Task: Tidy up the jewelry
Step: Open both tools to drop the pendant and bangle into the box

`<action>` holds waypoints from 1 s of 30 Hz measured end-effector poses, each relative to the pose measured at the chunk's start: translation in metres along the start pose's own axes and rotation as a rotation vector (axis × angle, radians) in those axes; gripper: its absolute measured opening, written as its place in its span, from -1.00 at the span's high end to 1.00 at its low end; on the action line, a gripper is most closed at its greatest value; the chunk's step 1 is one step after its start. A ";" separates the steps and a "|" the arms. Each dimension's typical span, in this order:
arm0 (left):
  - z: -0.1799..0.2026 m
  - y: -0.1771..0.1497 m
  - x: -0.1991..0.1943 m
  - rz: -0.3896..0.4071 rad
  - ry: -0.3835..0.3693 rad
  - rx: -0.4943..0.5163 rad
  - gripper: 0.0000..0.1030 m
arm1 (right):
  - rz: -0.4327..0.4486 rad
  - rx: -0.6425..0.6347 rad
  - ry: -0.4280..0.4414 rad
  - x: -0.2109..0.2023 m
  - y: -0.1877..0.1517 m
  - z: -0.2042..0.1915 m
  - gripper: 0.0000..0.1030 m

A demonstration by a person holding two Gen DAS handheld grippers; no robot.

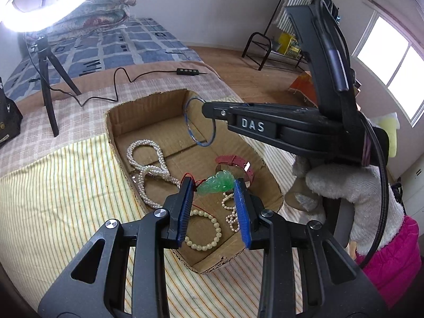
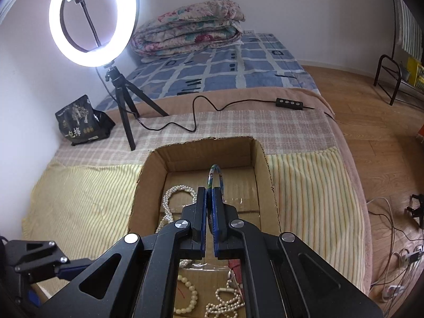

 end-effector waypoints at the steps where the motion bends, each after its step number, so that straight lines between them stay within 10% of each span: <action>1: 0.000 0.000 0.002 -0.002 0.000 0.002 0.40 | -0.001 0.001 -0.001 0.001 0.000 0.001 0.95; 9: 0.000 -0.004 0.008 -0.035 0.009 0.010 0.39 | -0.011 0.008 -0.018 0.007 -0.002 0.005 0.88; 14: 0.000 -0.007 0.010 -0.048 0.011 0.012 0.33 | 0.001 0.009 -0.034 0.004 -0.001 0.005 0.38; 30: -0.007 -0.016 -0.022 -0.022 0.036 -0.001 0.30 | 0.017 -0.017 -0.083 -0.026 -0.001 -0.008 0.37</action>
Point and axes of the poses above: each gripper's, at about its wrist camera, not at the fingertips, and x roughly the way its jaws point, z to its right, y to its top, the point moved 2 cm from there along x, roughly the way its jaws point, and after that the axes turned 4 degrees about y, right-handed, at the moved point
